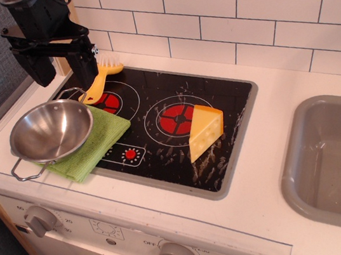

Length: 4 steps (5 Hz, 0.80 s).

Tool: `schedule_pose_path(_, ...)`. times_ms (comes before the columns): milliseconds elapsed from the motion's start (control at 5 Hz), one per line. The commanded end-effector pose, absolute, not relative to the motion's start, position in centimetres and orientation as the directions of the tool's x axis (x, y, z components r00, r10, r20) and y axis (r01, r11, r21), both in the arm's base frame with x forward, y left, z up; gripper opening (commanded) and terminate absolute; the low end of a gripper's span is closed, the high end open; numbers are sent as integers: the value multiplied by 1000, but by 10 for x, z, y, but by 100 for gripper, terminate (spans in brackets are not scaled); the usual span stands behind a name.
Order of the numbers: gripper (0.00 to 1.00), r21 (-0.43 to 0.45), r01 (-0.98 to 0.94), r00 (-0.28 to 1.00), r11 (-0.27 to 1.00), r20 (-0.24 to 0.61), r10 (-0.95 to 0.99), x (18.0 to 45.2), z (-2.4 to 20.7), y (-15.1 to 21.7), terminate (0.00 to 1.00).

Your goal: Move brush to back right side of stove top

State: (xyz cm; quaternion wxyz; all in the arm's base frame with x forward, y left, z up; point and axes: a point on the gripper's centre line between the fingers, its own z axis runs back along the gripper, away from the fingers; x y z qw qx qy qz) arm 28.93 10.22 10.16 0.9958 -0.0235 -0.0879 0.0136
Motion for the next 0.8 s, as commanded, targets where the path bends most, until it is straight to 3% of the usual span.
schedule_pose_path(0, 100, -49, -23, 984, 999, 174, 31, 289, 102, 102, 0)
schedule_pose_path(200, 100, -84, -44, 982, 995, 179, 58, 314, 103, 112, 0)
schedule_pose_path(400, 100, -45, -60, 984, 997, 163, 67, 346, 101, 120, 0)
schedule_pose_path(600, 100, 74, 32, 991, 997, 131, -41, 385, 85, 123, 0)
